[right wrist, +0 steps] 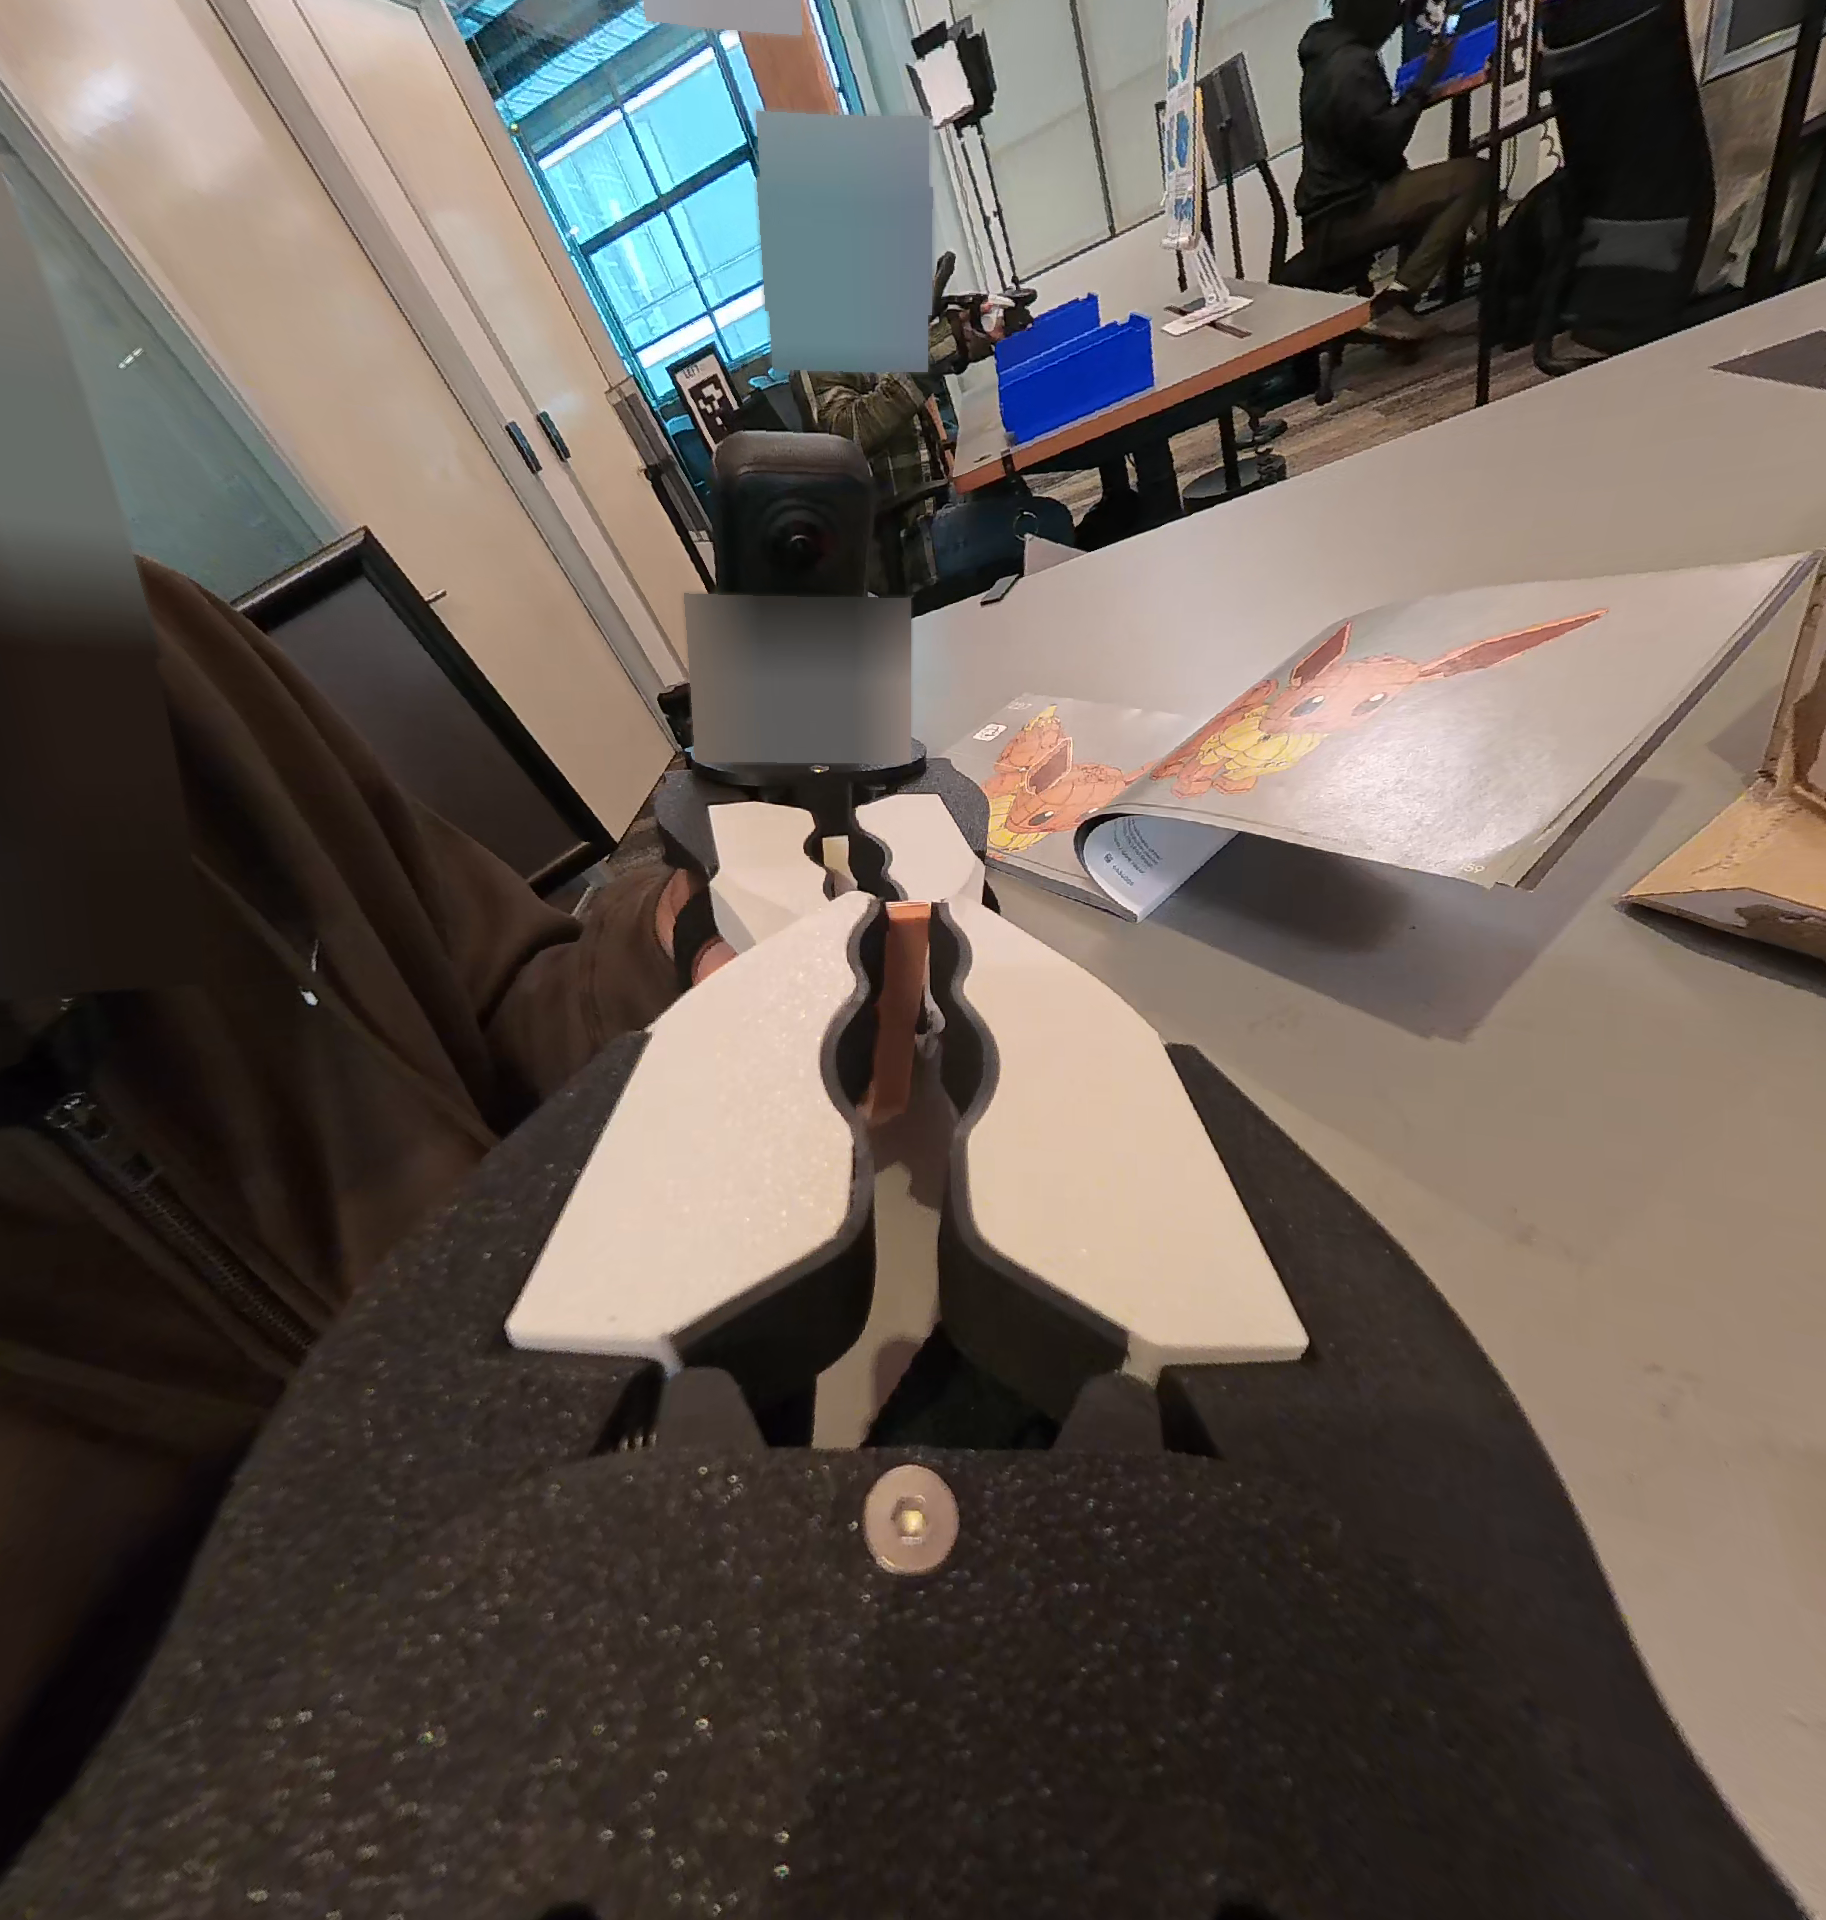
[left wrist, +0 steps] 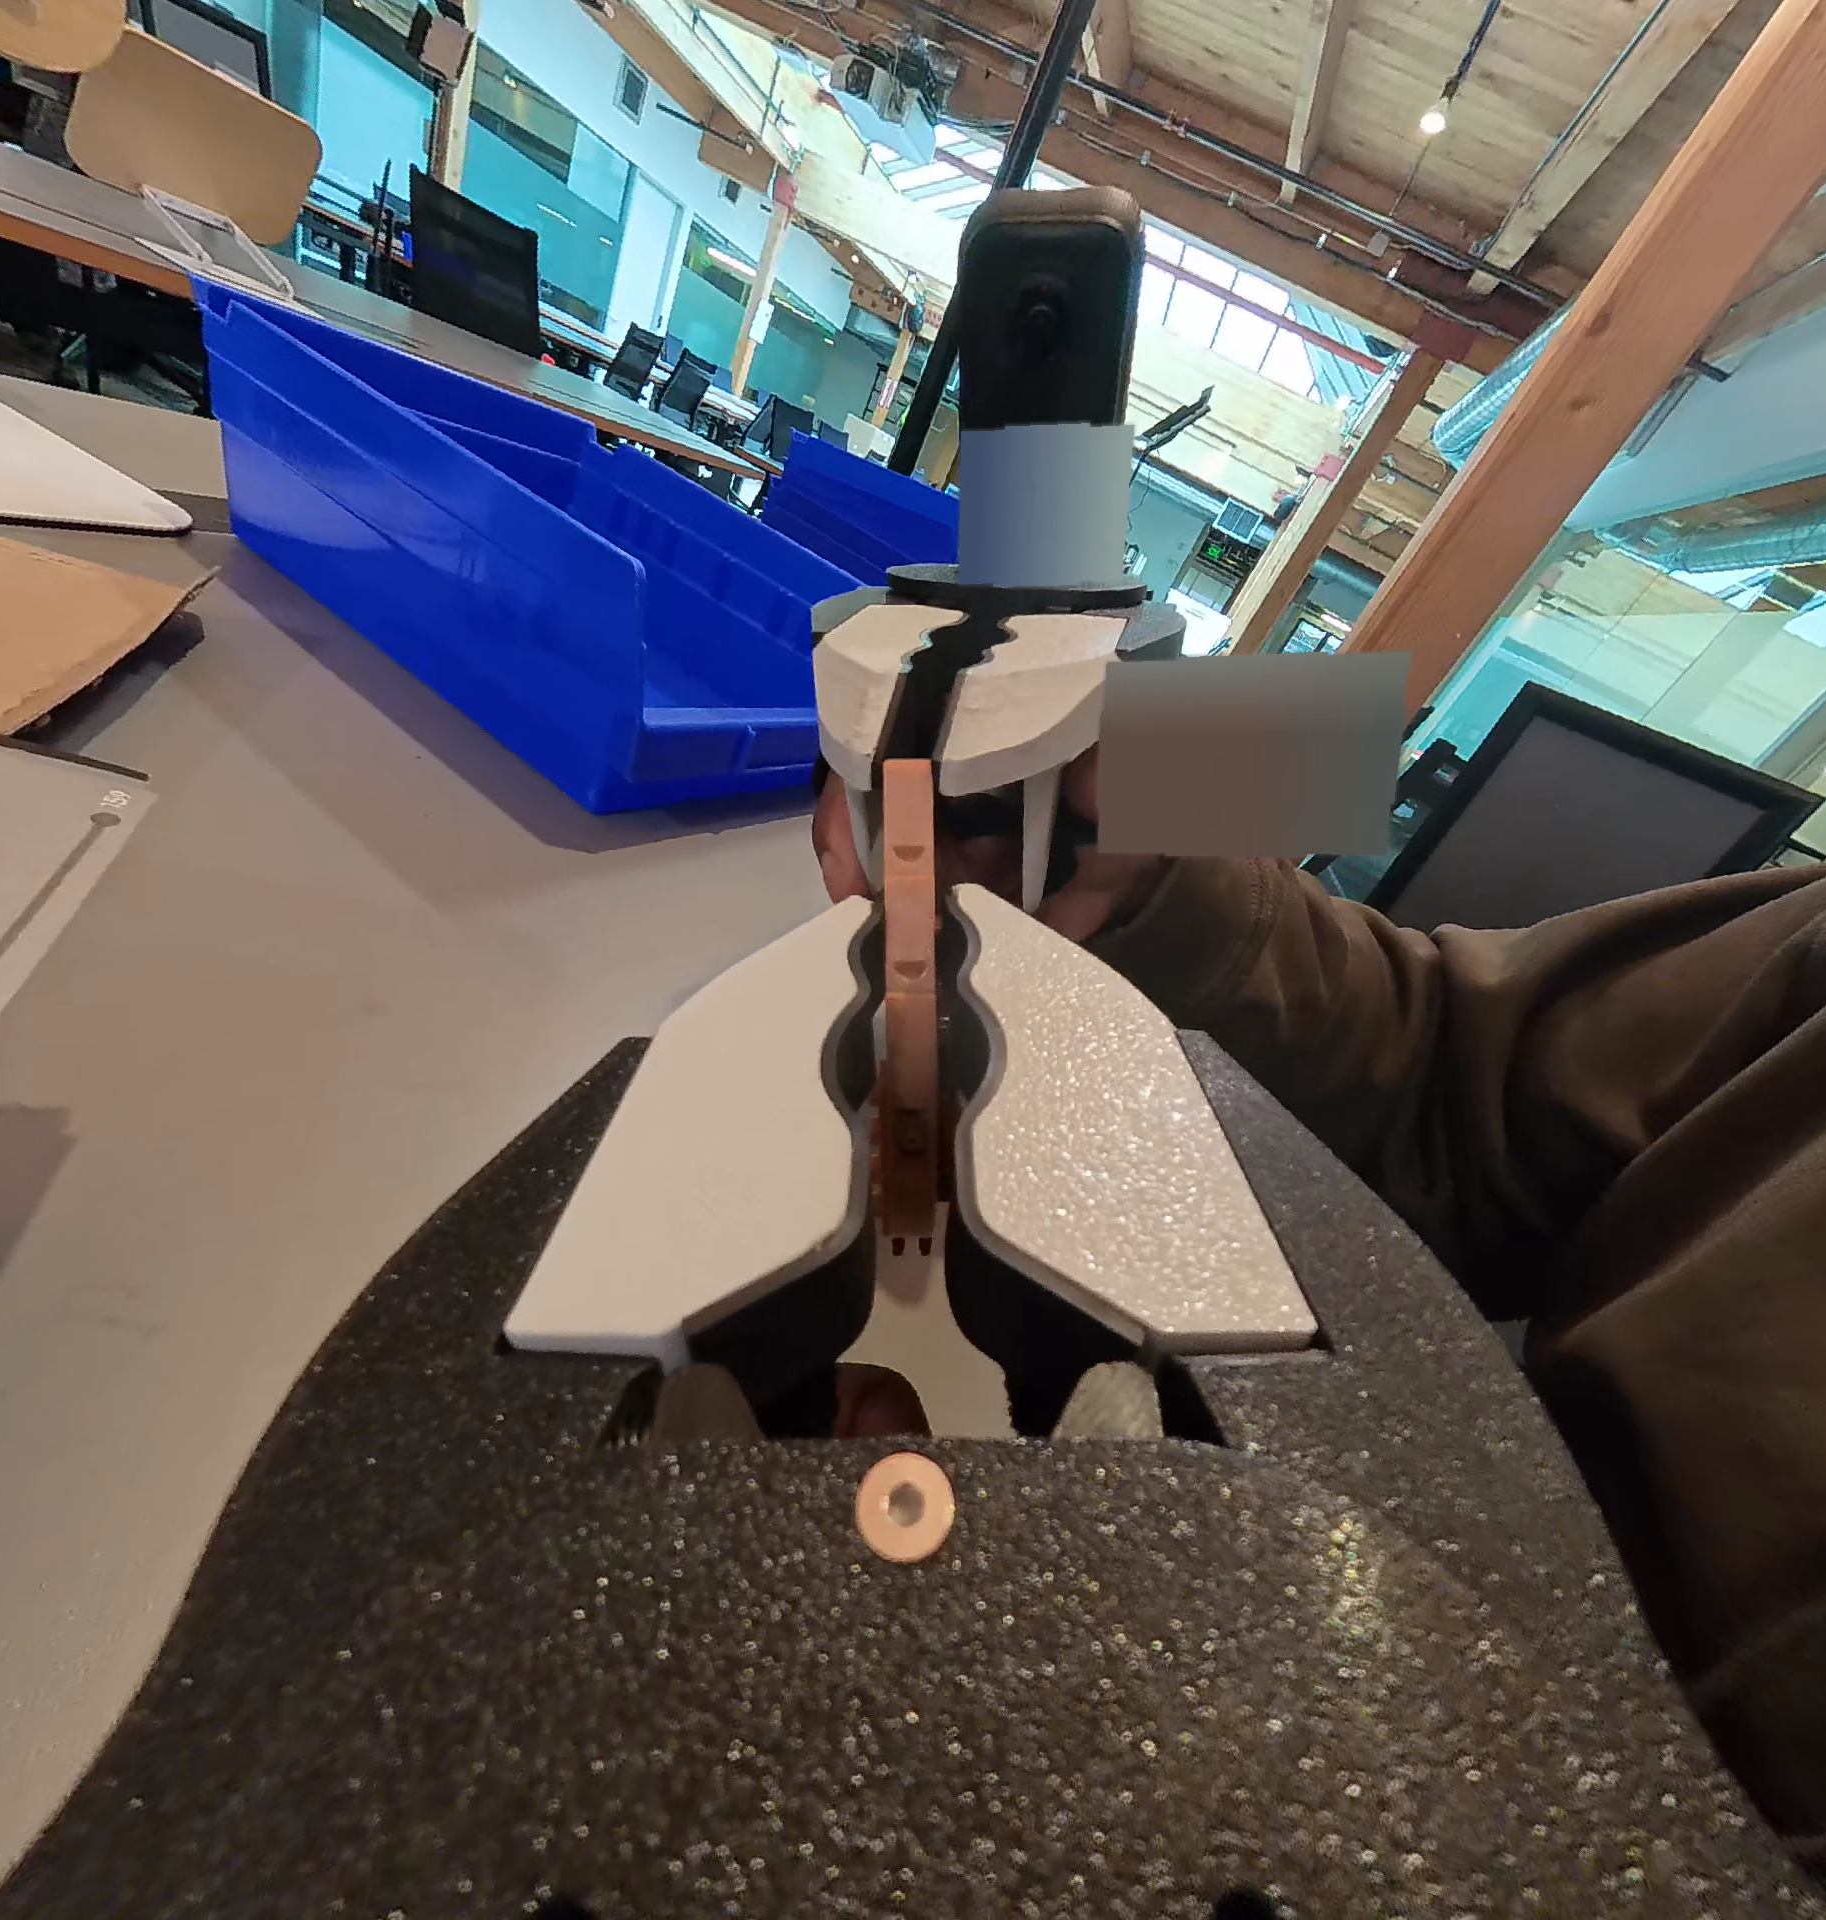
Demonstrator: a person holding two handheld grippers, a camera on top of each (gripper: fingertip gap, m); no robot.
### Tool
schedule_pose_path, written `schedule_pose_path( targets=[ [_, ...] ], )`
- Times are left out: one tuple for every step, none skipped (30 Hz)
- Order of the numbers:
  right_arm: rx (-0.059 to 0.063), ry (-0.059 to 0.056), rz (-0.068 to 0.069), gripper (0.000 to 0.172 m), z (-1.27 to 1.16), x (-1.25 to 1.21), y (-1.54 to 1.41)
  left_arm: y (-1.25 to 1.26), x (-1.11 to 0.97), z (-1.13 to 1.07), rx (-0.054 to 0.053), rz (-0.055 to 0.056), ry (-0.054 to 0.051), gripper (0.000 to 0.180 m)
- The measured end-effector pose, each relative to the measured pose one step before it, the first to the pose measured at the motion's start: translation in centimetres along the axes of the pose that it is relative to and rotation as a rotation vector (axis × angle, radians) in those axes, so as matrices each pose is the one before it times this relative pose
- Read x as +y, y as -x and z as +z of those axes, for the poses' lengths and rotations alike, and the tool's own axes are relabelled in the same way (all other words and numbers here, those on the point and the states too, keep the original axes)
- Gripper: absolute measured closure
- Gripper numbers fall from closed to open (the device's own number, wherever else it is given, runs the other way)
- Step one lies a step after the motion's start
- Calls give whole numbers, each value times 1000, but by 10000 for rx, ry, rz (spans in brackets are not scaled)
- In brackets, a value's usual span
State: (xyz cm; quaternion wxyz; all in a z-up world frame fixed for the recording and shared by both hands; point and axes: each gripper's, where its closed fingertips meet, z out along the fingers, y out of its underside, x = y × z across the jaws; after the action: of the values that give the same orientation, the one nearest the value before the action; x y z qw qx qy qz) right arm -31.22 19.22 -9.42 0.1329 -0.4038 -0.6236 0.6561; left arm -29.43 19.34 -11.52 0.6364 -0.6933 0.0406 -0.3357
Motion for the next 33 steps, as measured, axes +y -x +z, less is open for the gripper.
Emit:
schedule_pose_path(
  targets=[
    [-1,-8,12,164,-7,-5,-8,7,-31,-12,-4,-6,-21,171],
    [10,-11,6,164,-6,-18,-23,30,-38,-26,-8,-18,-25,171],
    [8,-9,8,164,0,-4,-15,21,-41,-19,5,-31,-30,171],
    [4,-5,21,164,-3,-10,-27,13,-42,-26,12,-41,-27,171],
    [6,-4,17,164,-9,4,-30,34,-17,-18,-11,-20,-17,171],
    [-2,-9,8,164,-7,-11,-22,10,-30,-13,-9,-10,-20,171],
    [-9,-12,15,164,-13,-22,2,3,-45,-22,12,-20,-29,171],
    [0,-9,8,164,-7,-6,-11,-1,-50,-12,13,-31,-31,171],
    [0,-12,7,164,-5,-20,-9,9,-41,-35,8,-30,-31,171],
    [-5,-13,19,164,3,-15,-3,13,-37,-20,3,-12,-26,171],
    [6,-13,13,164,4,-6,-26,30,-41,-25,-17,-17,-30,171],
    [2,-7,19,164,-9,-9,-20,23,-33,-18,-2,-30,-25,171],
    [6,-10,6,164,0,-15,-11,31,-51,-30,-4,-38,-34,171],
    [11,-7,5,164,-9,-13,-25,28,-52,-21,7,-52,-43,171],
    [20,-5,3,164,-18,-7,-31,41,-55,-19,-3,-51,-46,171],
    [12,0,8,164,-7,-7,-30,22,-35,-23,14,-55,-28,171],
    [16,1,4,164,-21,10,-29,40,-56,-36,-10,-30,-37,171],
    [20,15,7,164,-44,28,-63,56,-173,-97,-14,-45,-119,171],
    [12,80,9,164,-30,138,-77,67,-509,-254,38,-129,-345,172],
    [57,28,40,164,26,106,-129,92,26,-70,52,-155,33,172],
    [38,-30,72,164,10,16,-105,116,36,28,-105,9,3,172],
    [-7,-7,48,164,-30,17,-61,44,43,58,-125,152,26,172],
    [10,4,3,164,-40,29,-68,67,23,50,-72,37,16,172],
    [0,-12,19,164,4,-11,-27,35,-9,-1,-18,-11,1,172],
    [0,-19,7,164,21,-23,11,-4,-42,-28,23,-29,-27,172],
    [17,-7,-21,164,24,-6,0,9,-33,-34,14,-26,-20,172],
    [20,-2,-26,164,6,-8,-3,8,-1,-14,9,-18,-3,172],
    [17,0,-36,164,-11,-13,-4,3,16,22,2,-1,12,172],
    [-6,11,-52,164,-40,12,33,-46,67,36,29,15,46,172],
    [-16,63,-88,164,-37,82,66,-97,172,42,78,32,129,172],
    [68,140,-133,164,-30,191,-28,13,250,16,-3,48,212,172],
    [140,162,-141,165,15,226,-106,127,294,32,-99,62,239,172],
    [121,134,-95,164,14,166,-107,52,290,55,-75,103,219,172]
  ],
)
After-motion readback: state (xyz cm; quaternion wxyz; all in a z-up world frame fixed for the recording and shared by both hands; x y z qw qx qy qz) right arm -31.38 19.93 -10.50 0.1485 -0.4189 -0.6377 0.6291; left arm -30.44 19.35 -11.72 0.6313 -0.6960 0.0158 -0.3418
